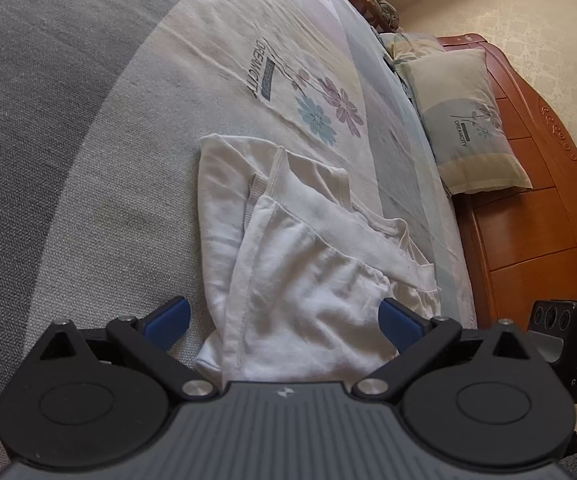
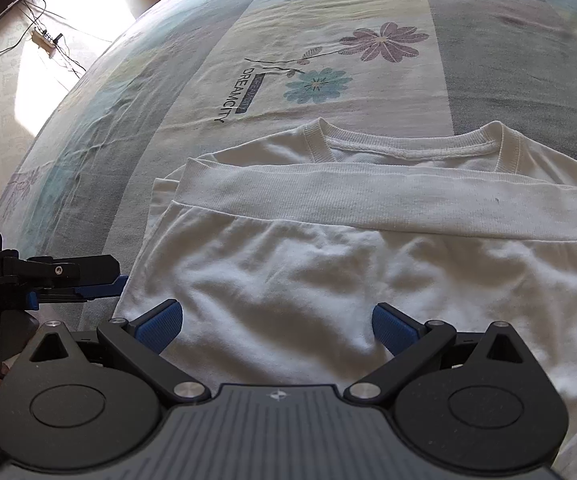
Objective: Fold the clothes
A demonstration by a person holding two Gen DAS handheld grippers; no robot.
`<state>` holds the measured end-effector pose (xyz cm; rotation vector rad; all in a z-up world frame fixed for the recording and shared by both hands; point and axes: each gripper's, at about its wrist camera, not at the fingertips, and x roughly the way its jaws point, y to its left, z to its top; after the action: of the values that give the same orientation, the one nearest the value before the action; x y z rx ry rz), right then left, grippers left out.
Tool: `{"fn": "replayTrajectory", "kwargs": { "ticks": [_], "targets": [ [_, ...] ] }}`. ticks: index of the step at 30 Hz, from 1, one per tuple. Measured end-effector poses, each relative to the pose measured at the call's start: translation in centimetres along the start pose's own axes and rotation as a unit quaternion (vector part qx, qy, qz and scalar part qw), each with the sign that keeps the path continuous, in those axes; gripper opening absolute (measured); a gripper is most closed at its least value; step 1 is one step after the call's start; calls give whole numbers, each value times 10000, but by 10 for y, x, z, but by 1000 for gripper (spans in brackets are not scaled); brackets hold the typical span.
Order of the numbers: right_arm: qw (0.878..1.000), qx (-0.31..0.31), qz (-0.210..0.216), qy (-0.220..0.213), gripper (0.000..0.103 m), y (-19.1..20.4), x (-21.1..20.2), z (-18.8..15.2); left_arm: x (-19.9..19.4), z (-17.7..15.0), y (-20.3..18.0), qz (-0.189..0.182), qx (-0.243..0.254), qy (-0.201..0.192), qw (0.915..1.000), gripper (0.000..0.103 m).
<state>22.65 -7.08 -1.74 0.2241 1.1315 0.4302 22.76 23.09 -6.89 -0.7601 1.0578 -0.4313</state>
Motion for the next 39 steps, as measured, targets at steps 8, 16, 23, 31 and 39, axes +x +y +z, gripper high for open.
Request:
{"fn": "replayTrajectory", "kwargs": {
  "ticks": [8, 16, 23, 31, 39],
  "targets": [
    [9996, 201, -58, -195, 103, -5, -9, -4, 22, 28, 15, -840, -310, 182, 9958, 102],
    [9991, 198, -199, -324, 103, -5, -19, -7, 17, 15, 14, -1245, 204, 757, 9891, 102],
    [9980, 325, -258, -469, 103, -4, -23, -8, 39, 39, 12, -1282, -149, 812, 9883, 102],
    [9968, 309, -367, -633, 103, -2, -31, -12, 46, 39, 10, -1519, -252, 1228, 9804, 102],
    [9954, 568, -299, -715, 103, -12, -31, -16, 52, 32, -2, -1541, 256, 1758, 9719, 102]
  ]
}}
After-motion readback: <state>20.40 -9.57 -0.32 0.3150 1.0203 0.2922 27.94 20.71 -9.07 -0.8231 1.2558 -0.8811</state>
